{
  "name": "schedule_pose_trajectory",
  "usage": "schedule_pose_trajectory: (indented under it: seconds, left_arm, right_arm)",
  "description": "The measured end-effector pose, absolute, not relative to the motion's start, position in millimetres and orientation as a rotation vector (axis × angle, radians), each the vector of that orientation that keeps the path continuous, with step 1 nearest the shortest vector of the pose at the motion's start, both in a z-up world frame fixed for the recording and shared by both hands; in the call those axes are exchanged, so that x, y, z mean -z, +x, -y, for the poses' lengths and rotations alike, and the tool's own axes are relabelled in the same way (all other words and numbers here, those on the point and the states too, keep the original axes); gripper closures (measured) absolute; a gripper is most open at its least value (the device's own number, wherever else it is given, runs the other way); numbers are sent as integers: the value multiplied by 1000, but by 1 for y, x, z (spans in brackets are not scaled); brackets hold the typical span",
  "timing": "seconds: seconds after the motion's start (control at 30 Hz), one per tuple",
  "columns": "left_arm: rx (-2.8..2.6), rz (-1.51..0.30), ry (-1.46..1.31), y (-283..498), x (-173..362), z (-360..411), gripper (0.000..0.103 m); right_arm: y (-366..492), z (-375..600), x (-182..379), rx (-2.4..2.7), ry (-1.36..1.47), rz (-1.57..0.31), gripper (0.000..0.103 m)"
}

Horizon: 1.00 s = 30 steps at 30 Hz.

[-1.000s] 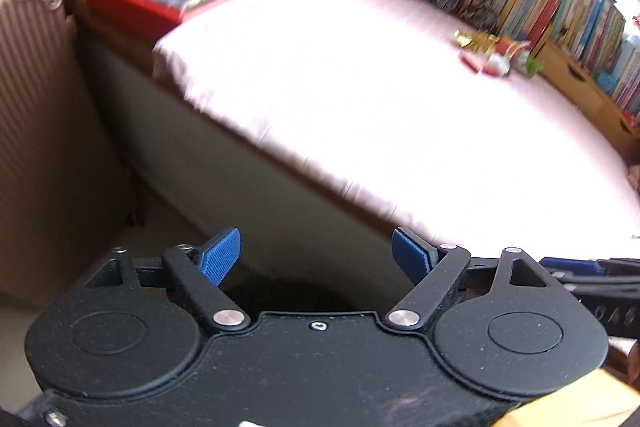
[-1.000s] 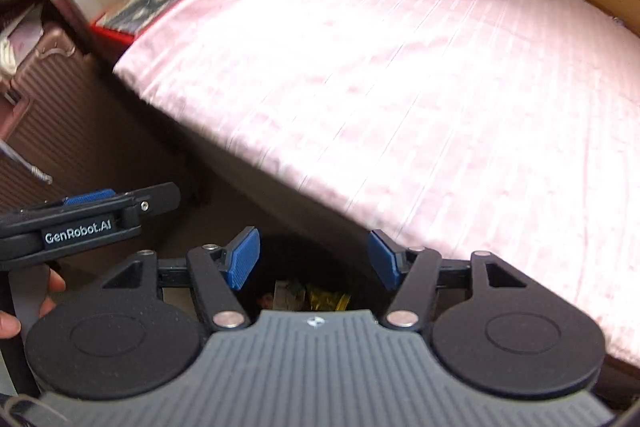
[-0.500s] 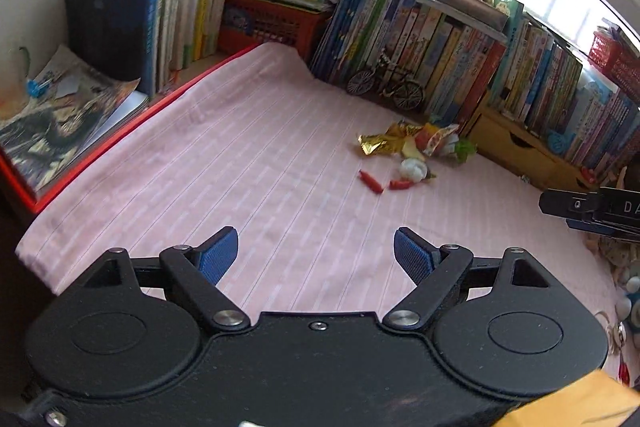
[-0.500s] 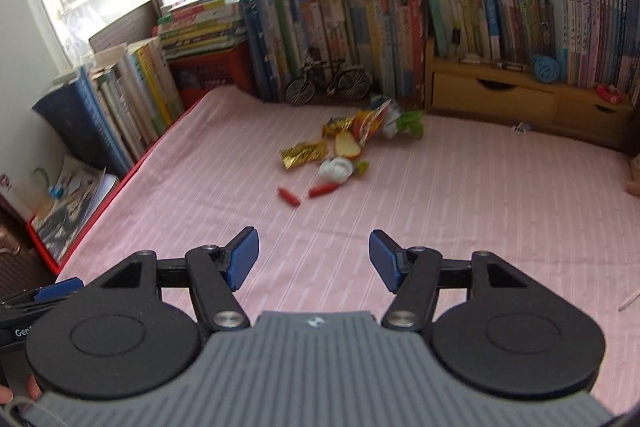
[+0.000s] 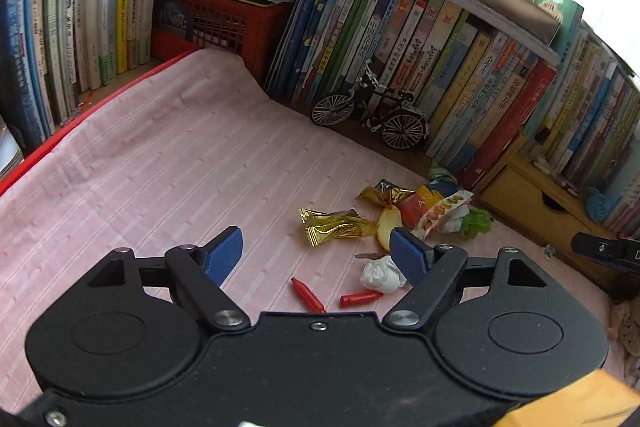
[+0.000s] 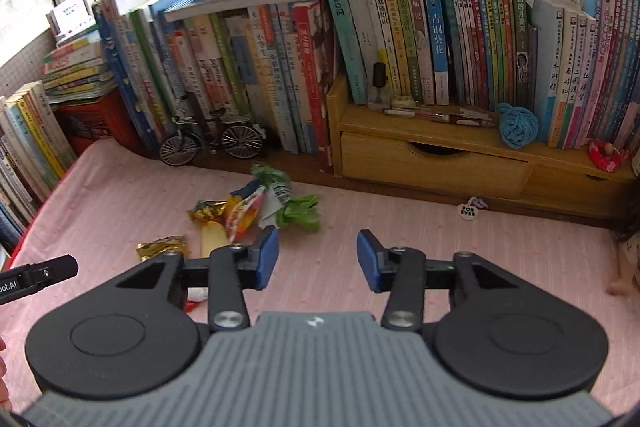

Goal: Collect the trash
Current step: 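Grasp the gold foil wrapper with the left tool while the right tool grasps the green bag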

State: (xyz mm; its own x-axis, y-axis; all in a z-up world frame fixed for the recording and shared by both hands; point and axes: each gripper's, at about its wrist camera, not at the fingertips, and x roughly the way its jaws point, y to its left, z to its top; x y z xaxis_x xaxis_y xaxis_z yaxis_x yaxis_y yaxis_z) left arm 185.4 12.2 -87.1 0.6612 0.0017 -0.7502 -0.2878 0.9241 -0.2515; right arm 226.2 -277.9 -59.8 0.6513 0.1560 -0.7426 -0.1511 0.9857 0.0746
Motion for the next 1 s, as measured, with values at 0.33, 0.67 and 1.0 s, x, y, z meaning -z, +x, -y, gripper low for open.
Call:
schedule_pose_trajectory:
  seconds: [0.33, 0.67, 1.0]
  left_arm:
    - [-229, -916, -407, 259, 153, 2, 22]
    - [-246, -956, -573, 294, 190, -10, 19]
    - [-150, -960, -608, 300, 197, 5, 45]
  right_arm:
    - [307, 269, 119, -270, -109, -907, 44]
    - [349, 235, 161, -371, -106, -937, 36]
    - [346, 221, 185, -433, -40, -978, 52]
